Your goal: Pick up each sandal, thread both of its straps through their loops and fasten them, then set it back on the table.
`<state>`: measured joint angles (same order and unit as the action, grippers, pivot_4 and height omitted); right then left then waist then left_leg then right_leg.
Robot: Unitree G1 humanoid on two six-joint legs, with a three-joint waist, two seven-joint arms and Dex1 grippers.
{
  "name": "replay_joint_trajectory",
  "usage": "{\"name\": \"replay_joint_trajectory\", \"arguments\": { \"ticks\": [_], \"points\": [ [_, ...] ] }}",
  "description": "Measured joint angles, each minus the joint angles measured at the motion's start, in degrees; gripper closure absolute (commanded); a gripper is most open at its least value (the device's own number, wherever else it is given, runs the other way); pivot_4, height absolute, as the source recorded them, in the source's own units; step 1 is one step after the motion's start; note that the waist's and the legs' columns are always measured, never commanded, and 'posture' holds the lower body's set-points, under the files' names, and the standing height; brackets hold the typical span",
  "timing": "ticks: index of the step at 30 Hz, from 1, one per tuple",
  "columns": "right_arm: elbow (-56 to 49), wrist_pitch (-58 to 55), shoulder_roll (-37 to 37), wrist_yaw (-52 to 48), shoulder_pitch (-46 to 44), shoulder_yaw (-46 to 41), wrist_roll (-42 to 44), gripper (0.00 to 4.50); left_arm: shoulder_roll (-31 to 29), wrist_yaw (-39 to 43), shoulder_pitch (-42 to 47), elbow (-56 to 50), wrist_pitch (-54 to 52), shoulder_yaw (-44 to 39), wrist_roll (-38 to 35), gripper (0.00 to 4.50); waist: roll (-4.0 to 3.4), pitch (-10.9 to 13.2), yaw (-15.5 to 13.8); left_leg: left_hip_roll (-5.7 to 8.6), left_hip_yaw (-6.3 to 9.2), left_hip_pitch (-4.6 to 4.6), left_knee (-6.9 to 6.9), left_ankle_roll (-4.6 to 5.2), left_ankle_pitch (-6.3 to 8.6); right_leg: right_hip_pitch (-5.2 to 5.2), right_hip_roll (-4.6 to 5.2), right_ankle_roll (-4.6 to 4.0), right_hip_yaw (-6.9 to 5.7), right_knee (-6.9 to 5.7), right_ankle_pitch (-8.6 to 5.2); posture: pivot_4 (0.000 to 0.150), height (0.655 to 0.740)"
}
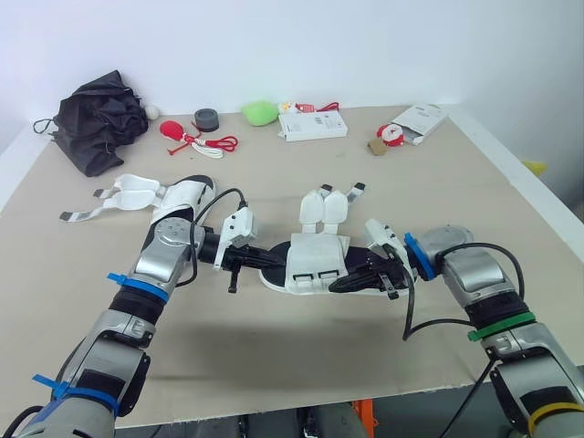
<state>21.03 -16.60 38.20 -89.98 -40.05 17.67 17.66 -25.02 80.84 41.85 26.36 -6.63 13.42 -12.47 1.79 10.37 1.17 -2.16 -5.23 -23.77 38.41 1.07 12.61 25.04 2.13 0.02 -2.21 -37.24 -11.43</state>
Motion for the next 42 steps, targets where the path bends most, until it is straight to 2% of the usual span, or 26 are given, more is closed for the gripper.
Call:
{"name": "replay_joint_trajectory", "arguments": {
  "ticks": [6,28,29,31,32,33,34,36,38,40,41,42],
  "points": [
    [4.3,3.4,-0.2,-0.3,-2.9,1.8,-0.7,4.5,-0.4,-0.3,-2.1,-3.5,-1.7,0.0,0.0,4.44,0.01,0.0,0.0,0.01,-0.08,0.02,0.08,0.08,-0.08,-0.02,0.05,0.08,0.02,0.0,0.17,0.15,0.74],
    [1.3,0.8,0.0,0.3,0.0,-0.4,-0.7,4.5,-1.5,-6.8,-3.3,-10.9,-7.3,3.8,4.4,4.44,-0.01,-0.3,-0.2,0.02,-0.03,0.02,0.05,0.11,-0.08,-0.07,0.09,-0.04,0.03,0.02,0.14,0.15,0.74],
    [1.1,0.0,0.1,0.4,0.2,-0.6,-0.6,3.89,-1.2,-7.0,-3.4,-10.9,-7.6,3.8,4.5,4.5,-0.01,-0.3,-0.2,0.02,-0.02,0.02,0.05,0.11,-0.08,-0.08,0.09,-0.04,0.03,0.02,0.14,0.15,0.74],
    [0.9,-2.3,0.1,0.5,0.5,-1.4,-0.4,3.37,-0.9,-7.5,-3.4,-11.1,-7.9,3.9,4.5,4.5,0.0,-0.3,-0.3,0.04,0.02,0.03,0.06,0.11,-0.09,-0.12,0.12,-0.04,0.02,0.02,0.14,0.15,0.74],
    [0.9,-3.0,0.2,0.5,0.9,-1.9,-0.1,2.77,-0.8,-7.7,-3.4,-11.2,-8.1,4.0,4.5,4.5,0.0,-0.3,-0.4,0.05,0.02,0.03,0.07,0.11,-0.09,-0.13,0.14,-0.04,0.02,0.02,0.14,0.15,0.74],
    [0.7,-3.9,0.6,0.6,1.3,-2.2,0.2,2.67,-0.6,-8.0,-3.4,-11.2,-8.2,4.1,4.5,4.5,0.0,-0.3,-0.5,0.07,0.01,0.04,0.07,0.11,-0.09,-0.13,0.16,-0.02,0.03,0.02,0.15,0.15,0.74],
    [0.0,-4.9,1.5,0.6,1.9,-2.8,0.4,2.08,-0.4,-8.2,-3.4,-11.2,-8.2,4.2,4.6,4.5,0.0,-0.3,-0.7,0.1,0.0,0.04,0.08,0.12,-0.09,-0.14,0.19,-0.02,0.02,0.04,0.15,0.15,0.74],
    [-1.2,-6.0,2.4,0.5,2.9,-3.4,0.9,1.71,-0.2,-8.4,-3.4,-11.2,-8.2,4.2,4.6,4.5,0.01,-0.4,-0.9,0.11,0.0,0.04,0.08,0.13,-0.09,-0.15,0.2,-0.02,0.02,0.06,0.15,0.15,0.74],
    [-4.0,-7.9,4.4,0.4,5.5,-5.1,2.5,0.92,0.4,-8.8,-3.3,-11.2,-8.1,4.6,4.6,4.5,0.0,-0.4,-1.4,0.12,0.0,0.03,0.07,0.13,-0.09,-0.13,0.21,-0.02,0.02,0.07,0.15,0.15,0.74],
    [-6.8,-9.6,7.0,0.3,8.0,-6.7,4.1,0.39,0.9,-8.9,-3.3,-11.0,-7.7,4.7,4.6,4.5,-0.01,-0.4,-1.9,0.16,0.04,-0.01,0.06,0.16,-0.07,-0.13,0.26,-0.03,-0.02,0.09,0.11,0.15,0.74],
    [-8.7,-13.7,9.9,0.2,9.4,-8.7,6.5,0.17,1.0,-8.9,-3.2,-10.3,-7.1,4.6,4.7,4.5,-0.01,-0.4,-1.9,0.19,0.01,-0.01,0.06,0.19,-0.05,-0.11,0.29,-0.05,0.0,0.09,0.08,0.15,0.74],
    [-8.8,-13.8,10.0,0.2,9.4,-8.8,6.6,0.17,1.0,-8.9,-3.2,-10.3,-7.1,4.6,4.7,4.5,-0.01,-0.4,-1.9,0.19,0.0,-0.01,0.06,0.19,-0.05,-0.12,0.29,-0.05,0.01,0.1,0.08,0.15,0.74]
  ]
}}
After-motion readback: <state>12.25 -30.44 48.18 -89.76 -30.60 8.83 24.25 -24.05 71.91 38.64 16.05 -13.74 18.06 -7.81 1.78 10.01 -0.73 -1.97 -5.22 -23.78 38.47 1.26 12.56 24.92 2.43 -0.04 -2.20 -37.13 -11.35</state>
